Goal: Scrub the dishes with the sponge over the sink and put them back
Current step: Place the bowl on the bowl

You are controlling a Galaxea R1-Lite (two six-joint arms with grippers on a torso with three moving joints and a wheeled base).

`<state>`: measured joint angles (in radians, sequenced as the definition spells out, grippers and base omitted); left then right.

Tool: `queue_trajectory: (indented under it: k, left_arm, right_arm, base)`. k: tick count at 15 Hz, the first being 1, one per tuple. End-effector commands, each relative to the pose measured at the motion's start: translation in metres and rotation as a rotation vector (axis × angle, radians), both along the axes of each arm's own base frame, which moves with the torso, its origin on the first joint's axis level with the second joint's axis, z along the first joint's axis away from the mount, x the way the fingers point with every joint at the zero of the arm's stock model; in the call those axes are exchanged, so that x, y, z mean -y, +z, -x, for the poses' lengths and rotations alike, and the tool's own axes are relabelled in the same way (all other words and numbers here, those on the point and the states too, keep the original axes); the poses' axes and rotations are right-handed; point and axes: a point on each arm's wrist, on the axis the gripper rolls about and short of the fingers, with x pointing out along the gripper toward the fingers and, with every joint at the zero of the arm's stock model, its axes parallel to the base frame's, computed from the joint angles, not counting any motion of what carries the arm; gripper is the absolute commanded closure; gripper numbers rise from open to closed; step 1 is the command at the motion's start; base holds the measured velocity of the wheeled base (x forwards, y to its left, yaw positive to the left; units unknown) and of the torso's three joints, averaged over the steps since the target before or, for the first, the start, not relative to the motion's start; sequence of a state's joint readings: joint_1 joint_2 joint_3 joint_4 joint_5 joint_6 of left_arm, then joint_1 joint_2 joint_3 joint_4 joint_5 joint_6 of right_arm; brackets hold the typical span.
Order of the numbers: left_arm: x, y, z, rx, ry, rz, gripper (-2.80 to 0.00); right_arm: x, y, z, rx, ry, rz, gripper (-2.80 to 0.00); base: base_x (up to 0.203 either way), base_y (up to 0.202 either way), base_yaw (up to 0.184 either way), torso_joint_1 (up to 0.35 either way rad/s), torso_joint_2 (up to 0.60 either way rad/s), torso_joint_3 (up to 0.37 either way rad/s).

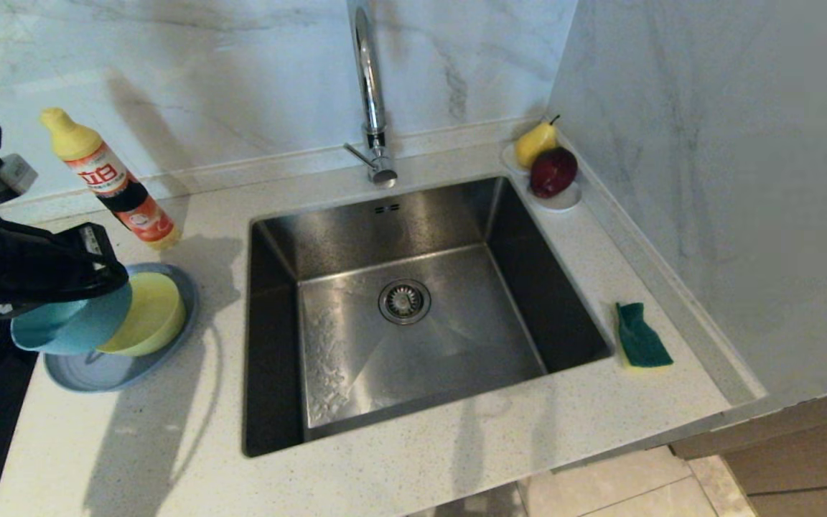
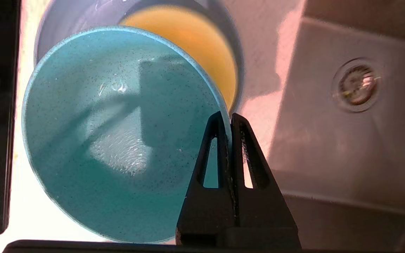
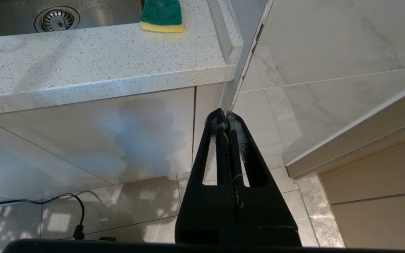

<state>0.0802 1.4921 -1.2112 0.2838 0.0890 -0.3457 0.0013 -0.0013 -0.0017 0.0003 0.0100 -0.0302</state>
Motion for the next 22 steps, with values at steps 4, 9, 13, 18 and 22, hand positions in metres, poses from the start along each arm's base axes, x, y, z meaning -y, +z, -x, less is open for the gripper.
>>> queue_trajectory:
  k: [4, 9, 13, 18, 22]
  left_arm:
    - [0.007, -0.043, -0.009, -0.033, 0.012, -0.039, 0.0]
    - [0.005, -0.056, -0.018, -0.051, 0.032, -0.051, 0.0]
    - [0.003, -0.052, -0.024, -0.038, 0.04, -0.06, 0.0]
    - [-0.01, -0.037, -0.027, 0.006, 0.071, -0.086, 0.0]
    - [-0.025, -0.031, -0.027, 0.025, 0.115, -0.098, 0.0]
  right_arm:
    - [0.0, 0.0, 0.0, 0.0, 0.001, 0.0, 0.0]
    - [0.0, 0.0, 0.0, 0.0, 0.001, 0.0, 0.0]
    - [0.0, 0.0, 0.0, 0.0, 0.001, 0.0, 0.0]
    - [0.0, 0.0, 0.0, 0.0, 0.001, 0.0, 0.0]
    - [0.0, 0.0, 0.0, 0.0, 0.001, 0.0, 0.0]
  base:
    - [0.0, 0.0, 0.0, 0.0, 0.0, 0.0]
    - [0.0, 0.0, 0.0, 0.0, 0.0, 0.0]
    - [0.0, 0.0, 0.0, 0.0, 0.0, 0.0]
    - [0.0, 0.0, 0.0, 0.0, 0.0, 0.0]
    - [0.0, 0.0, 0.0, 0.0, 0.0, 0.0]
